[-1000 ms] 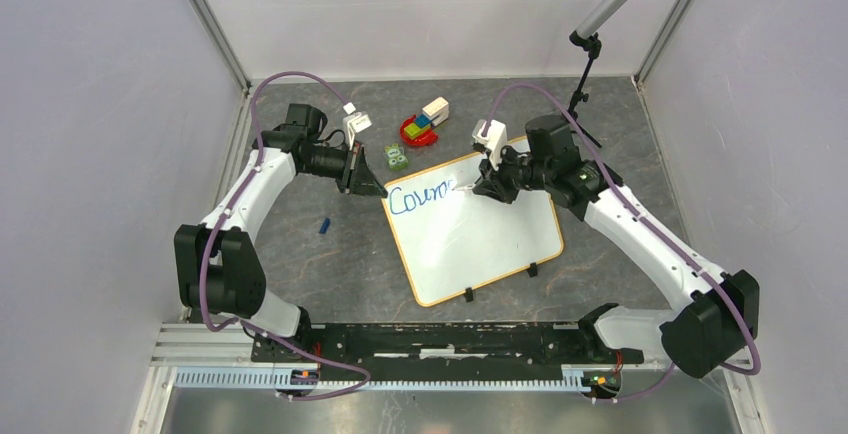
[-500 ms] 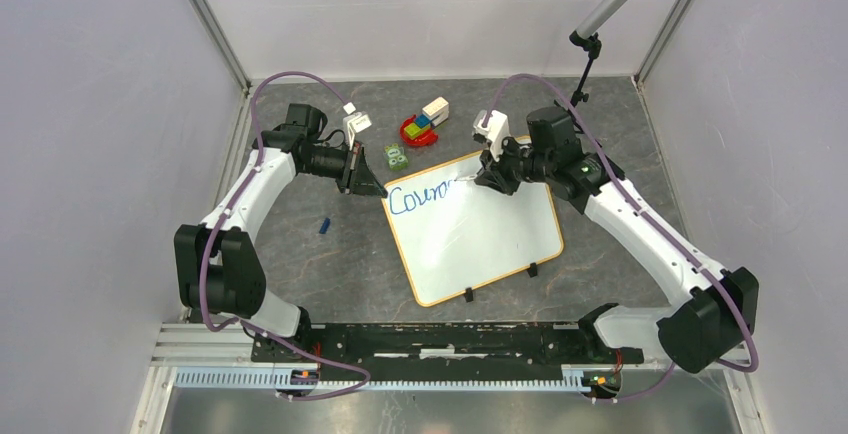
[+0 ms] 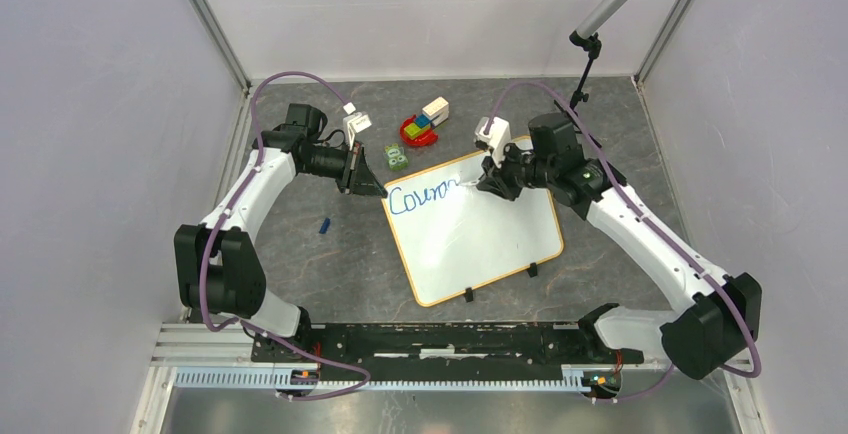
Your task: Write a sentence on the whiteboard
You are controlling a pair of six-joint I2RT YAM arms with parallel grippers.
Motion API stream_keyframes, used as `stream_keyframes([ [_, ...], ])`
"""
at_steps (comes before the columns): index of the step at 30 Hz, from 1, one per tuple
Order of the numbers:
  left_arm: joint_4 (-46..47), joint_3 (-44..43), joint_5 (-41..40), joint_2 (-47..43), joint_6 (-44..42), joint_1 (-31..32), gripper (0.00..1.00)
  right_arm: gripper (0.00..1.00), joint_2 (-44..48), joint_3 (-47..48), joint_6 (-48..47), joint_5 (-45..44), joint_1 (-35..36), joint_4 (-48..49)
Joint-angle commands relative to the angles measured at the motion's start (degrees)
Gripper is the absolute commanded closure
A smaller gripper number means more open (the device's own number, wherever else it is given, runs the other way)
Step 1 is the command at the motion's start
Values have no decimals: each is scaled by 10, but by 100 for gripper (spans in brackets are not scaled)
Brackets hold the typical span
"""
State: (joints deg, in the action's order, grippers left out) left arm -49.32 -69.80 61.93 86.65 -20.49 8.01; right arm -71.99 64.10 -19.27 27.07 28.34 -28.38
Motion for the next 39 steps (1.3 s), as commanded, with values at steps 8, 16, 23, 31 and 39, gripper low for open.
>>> stream_keyframes([
  [8,-1,-5,4,7,-2,19,98,100,28,-53,3,23,2,-8],
  [16,-1,-3,5,5,-2,19,98,100,4,-17,21,20,30,9],
  [23,-1,-3,5,3,-1,19,98,100,12,12,24,16,31,12],
  [31,-1,-5,6,3,0,19,98,100,25,24,10,10,-9,-8],
  [39,-1,-5,6,3,0,19,98,100,18,16,3,12,-15,-5],
])
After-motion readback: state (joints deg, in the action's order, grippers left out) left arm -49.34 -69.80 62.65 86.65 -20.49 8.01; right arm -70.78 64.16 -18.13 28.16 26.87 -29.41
